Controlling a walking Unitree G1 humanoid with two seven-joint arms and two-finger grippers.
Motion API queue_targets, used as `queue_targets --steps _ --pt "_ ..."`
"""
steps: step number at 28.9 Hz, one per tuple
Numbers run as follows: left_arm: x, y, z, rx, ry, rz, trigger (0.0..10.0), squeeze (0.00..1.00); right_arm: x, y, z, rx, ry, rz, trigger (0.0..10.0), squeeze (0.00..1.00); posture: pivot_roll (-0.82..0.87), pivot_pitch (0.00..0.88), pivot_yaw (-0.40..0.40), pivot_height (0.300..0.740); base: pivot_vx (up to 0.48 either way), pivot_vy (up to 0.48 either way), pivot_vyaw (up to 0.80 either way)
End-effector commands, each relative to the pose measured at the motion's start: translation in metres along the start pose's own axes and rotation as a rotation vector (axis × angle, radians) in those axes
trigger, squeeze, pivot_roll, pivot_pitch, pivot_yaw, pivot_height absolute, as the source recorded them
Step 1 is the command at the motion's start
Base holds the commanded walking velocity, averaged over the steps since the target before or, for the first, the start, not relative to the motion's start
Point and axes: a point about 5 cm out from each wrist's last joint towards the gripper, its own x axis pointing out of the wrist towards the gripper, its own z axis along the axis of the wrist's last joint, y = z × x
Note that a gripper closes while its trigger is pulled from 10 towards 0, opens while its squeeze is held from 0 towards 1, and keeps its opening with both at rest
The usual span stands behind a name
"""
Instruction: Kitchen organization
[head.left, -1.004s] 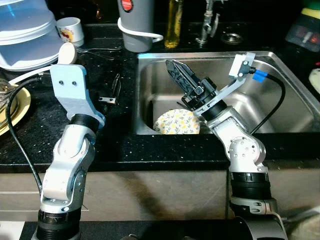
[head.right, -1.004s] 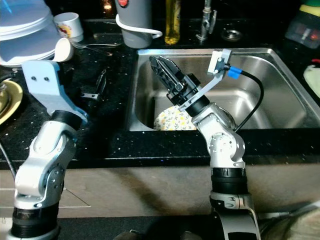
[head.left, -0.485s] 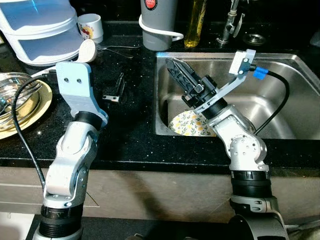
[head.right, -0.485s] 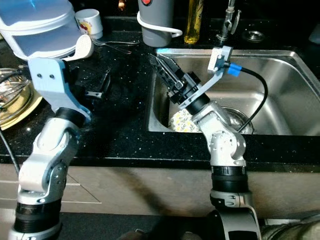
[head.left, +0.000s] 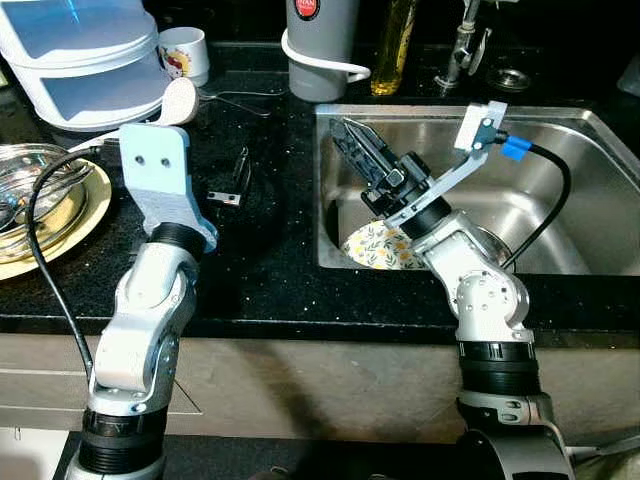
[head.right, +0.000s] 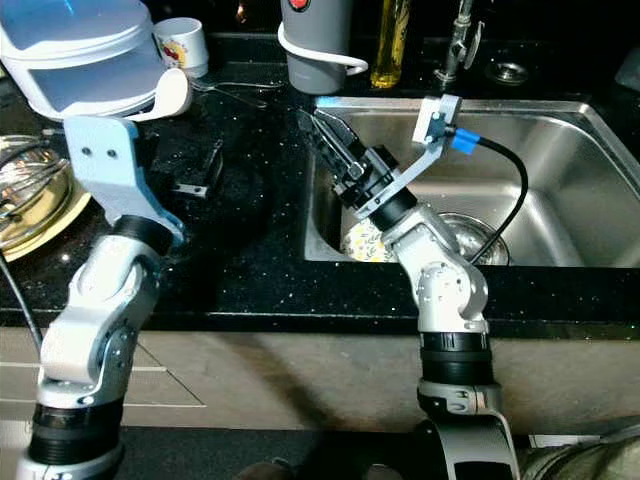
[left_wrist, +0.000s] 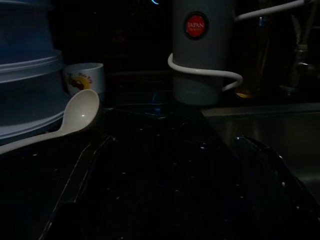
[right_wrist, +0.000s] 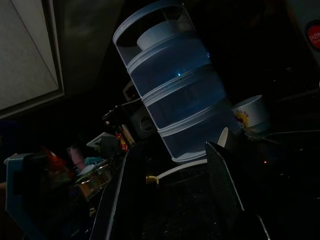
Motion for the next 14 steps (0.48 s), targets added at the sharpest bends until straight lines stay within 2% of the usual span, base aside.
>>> queue_targets --steps 1,14 --pt "0.0011 0.0005 -0.003 0.02 0.013 0.002 10.0 0.0 0.0015 0.0004 -0.0041 0.014 0.013 -0.002 10.0 0.0 0.03 0.043 -0.048 0.732 0.0 0.0 0.0" --pt "0.0016 0.0022 0.0003 0.033 0.004 0.002 10.0 0.0 0.0055 0.0031 -0.003 0.013 -0.003 0.005 10.0 0.0 0.03 0.042 -0.043 0.732 0.0 0.02 0.0"
